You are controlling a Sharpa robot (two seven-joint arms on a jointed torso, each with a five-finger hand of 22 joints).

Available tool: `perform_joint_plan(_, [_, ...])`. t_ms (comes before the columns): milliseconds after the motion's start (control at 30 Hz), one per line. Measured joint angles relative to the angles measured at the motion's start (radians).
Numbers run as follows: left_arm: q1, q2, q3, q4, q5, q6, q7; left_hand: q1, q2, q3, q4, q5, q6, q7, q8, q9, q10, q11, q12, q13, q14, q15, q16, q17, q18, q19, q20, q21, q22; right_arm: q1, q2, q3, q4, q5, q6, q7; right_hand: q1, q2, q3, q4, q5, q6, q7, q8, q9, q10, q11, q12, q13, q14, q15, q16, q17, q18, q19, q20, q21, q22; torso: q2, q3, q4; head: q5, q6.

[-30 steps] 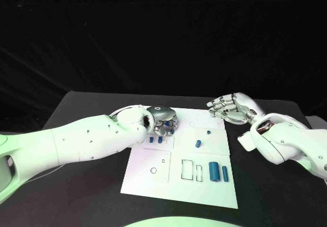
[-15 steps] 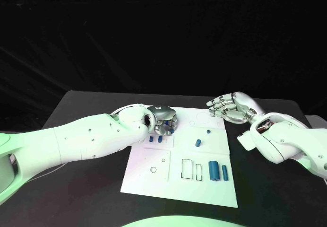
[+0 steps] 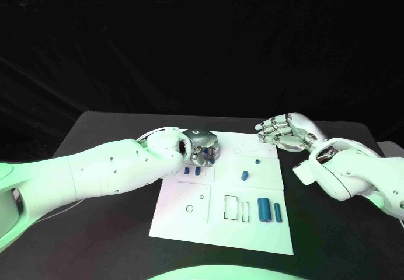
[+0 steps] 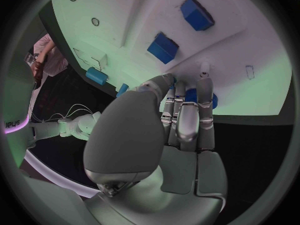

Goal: Assemble the parts on the task board

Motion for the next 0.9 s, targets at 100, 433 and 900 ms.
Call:
perform_joint_plan(100, [0.000, 0.001, 0.000, 0.000, 0.000, 0.002, 0.000, 0.000, 0.000, 0.000, 0.000, 0.000, 0.000, 0.000, 0.000, -0.001, 0.001, -0.001, -0.001, -0.002, 0.000, 0.000, 0.004, 0.001, 0.000, 0.000, 0.000, 0.004, 0.003, 0.000, 0.000, 0.000, 0.000, 0.000, 0.000, 0.000, 0.000, 0.000, 0.000, 0.000, 0.000, 0.000, 0.000, 0.000, 0.000, 0.000, 0.000, 0.000, 0.000, 0.000, 0.000, 0.000, 0.000, 0.000, 0.000, 0.000, 0.000, 0.000, 0.000, 0.0000, 0.0001, 0.000, 0.000])
perform_joint_plan(433, [0.001, 0.002, 0.001, -0.001, 0.006, 0.004, 0.001, -0.002, 0.009, 0.015, -0.010, 0.000, 0.020, -0.002, -0.020, -0.007, 0.029, -0.003, -0.036, -0.011, 0.000, 0.000, 0.006, -0.002, 0.000, 0.000, 0.000, 0.015, 0.014, 0.000, 0.001, 0.000, 0.000, 0.000, 0.000, -0.001, 0.000, 0.000, 0.000, 0.000, 0.000, 0.000, 0.000, 0.000, 0.000, 0.000, 0.000, 0.004, 0.000, 0.000, 0.000, 0.000, -0.001, 0.000, 0.004, 0.004, 0.000, -0.001, 0.000, 0.0000, 0.0001, 0.000, 0.000])
perform_joint_plan(900, [-0.001, -0.003, 0.001, 0.000, 0.024, -0.002, 0.006, -0.003, 0.026, 0.028, -0.022, 0.000, 0.065, -0.007, -0.024, -0.006, 0.080, -0.012, -0.077, -0.008, 0.005, -0.005, 0.014, 0.003, 0.000, 0.005, -0.005, 0.031, 0.034, 0.000, 0.001, 0.000, -0.001, 0.000, 0.001, -0.001, 0.000, 0.000, 0.000, 0.000, 0.000, 0.000, 0.000, 0.000, 0.000, 0.000, 0.000, 0.004, 0.000, 0.000, 0.000, 0.000, -0.001, 0.000, 0.004, 0.004, -0.004, -0.001, -0.001, -0.0006, 0.0003, 0.002, 0.003])
